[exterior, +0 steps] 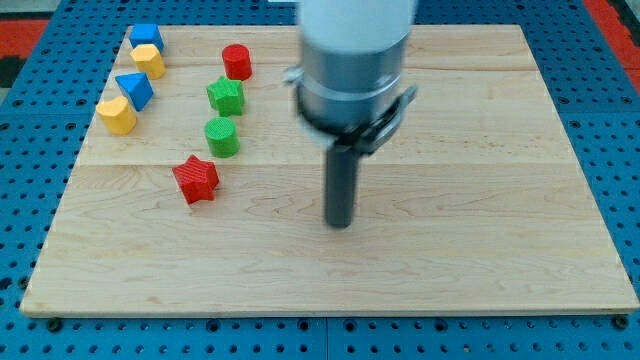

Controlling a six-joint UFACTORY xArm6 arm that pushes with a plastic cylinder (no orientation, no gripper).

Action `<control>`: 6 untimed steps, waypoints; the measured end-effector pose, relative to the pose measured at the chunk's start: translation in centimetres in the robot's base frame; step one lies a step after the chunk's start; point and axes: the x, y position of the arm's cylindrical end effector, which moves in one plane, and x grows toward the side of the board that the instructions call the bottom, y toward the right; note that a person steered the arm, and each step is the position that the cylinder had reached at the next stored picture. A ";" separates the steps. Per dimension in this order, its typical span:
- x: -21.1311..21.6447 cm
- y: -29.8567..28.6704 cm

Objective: Point your arm at the center left side of the board

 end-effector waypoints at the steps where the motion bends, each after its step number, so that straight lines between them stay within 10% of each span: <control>1: 3.2 -6.0; 3: 5.7 -25.9; 6: -7.4 -27.4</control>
